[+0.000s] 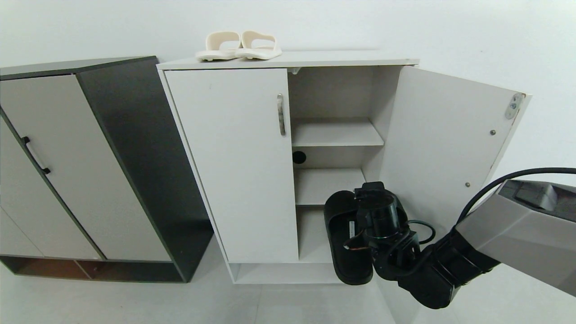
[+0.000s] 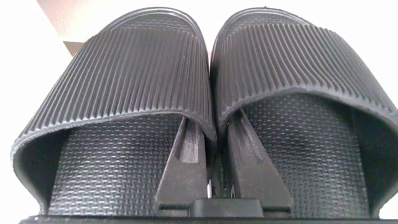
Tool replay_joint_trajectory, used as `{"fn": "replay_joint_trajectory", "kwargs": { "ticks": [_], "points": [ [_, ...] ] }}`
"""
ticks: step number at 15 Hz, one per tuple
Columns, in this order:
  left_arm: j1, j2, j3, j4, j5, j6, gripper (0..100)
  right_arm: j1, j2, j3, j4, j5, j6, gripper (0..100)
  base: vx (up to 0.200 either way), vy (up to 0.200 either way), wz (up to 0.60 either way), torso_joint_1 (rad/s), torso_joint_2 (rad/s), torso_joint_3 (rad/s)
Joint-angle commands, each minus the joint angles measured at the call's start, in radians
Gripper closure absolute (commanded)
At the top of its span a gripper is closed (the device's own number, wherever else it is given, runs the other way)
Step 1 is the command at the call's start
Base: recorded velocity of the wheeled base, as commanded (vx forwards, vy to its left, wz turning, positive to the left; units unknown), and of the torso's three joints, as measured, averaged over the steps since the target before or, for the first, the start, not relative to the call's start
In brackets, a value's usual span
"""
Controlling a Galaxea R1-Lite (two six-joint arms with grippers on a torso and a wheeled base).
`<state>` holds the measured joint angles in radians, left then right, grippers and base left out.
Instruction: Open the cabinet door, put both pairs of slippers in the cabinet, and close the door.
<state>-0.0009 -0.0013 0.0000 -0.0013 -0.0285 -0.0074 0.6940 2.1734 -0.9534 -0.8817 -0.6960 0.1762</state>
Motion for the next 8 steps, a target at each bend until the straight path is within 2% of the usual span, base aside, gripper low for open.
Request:
{"fn": "replay_joint_trajectory", "kwargs": {
  "ticks": [1,8],
  "points": [
    [-0.001,0.001,0.000,0.000,-0.001,0.000,100,-0.007,0.008,0.001,0.000,0.001,0.000,100,0.000,0.000,0.00,0.000,0.00,0.000],
    [-0.001,0.001,0.000,0.000,-0.001,0.001,100,-0.034,0.008,0.002,-0.002,0.024,0.002,100,0.000,0.000,0.00,0.000,0.00,0.000]
  ]
}}
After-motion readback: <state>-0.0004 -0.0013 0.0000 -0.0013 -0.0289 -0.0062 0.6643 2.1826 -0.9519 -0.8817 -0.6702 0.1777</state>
